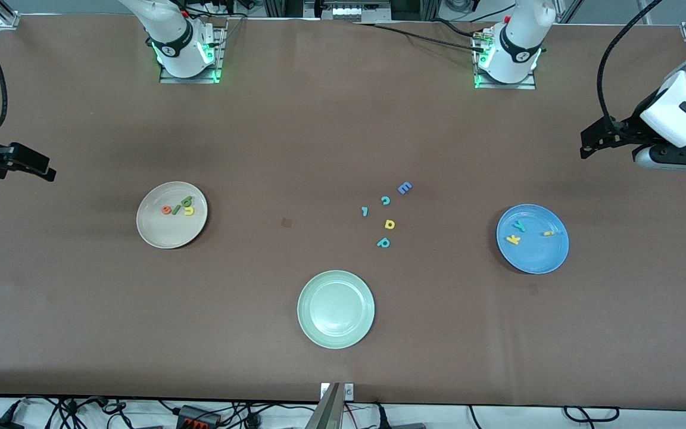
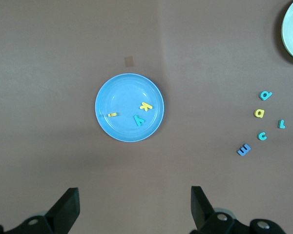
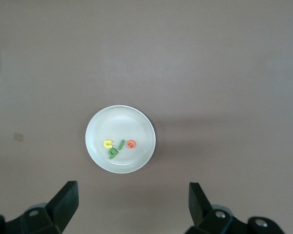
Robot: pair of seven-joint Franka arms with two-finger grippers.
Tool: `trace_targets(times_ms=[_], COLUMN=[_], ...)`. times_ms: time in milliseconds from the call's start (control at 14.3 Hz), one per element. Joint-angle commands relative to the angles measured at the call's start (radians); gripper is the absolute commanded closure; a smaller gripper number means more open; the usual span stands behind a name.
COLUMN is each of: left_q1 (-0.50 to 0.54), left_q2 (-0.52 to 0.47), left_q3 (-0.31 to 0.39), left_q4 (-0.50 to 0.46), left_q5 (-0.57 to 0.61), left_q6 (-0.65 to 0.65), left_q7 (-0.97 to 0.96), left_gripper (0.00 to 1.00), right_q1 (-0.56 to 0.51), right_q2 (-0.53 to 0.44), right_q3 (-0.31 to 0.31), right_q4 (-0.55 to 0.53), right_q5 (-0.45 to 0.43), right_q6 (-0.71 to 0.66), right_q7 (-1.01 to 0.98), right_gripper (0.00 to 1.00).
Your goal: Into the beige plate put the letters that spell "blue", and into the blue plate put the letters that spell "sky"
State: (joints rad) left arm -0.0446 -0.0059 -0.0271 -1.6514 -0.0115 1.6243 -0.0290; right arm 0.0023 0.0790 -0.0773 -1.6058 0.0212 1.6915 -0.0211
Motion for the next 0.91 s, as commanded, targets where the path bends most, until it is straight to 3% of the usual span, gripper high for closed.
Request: trace_targets(times_ms=[0,840], left_q1=[-0.003,-0.003], left_q2=[0.011,0.011], left_q3=[0.007,0.006], left_q4=[0.028,0.028], left_q5=[-0.021,-0.021], left_q6=[-0.023,-0.023], left_q7=[0.006,0.006], left_gripper=[0.0,0.0], right_q1=[-0.004,-0.001], right_q2=[-0.074,-0.079], right_q3=[0.016,0.014], right_q4=[-0.068,-0.065], right_q5=[-0.026,-0.027], right_q6=[0.005,-0.035], right_q7=[0.001,0.001], right_gripper=[0.0,0.0])
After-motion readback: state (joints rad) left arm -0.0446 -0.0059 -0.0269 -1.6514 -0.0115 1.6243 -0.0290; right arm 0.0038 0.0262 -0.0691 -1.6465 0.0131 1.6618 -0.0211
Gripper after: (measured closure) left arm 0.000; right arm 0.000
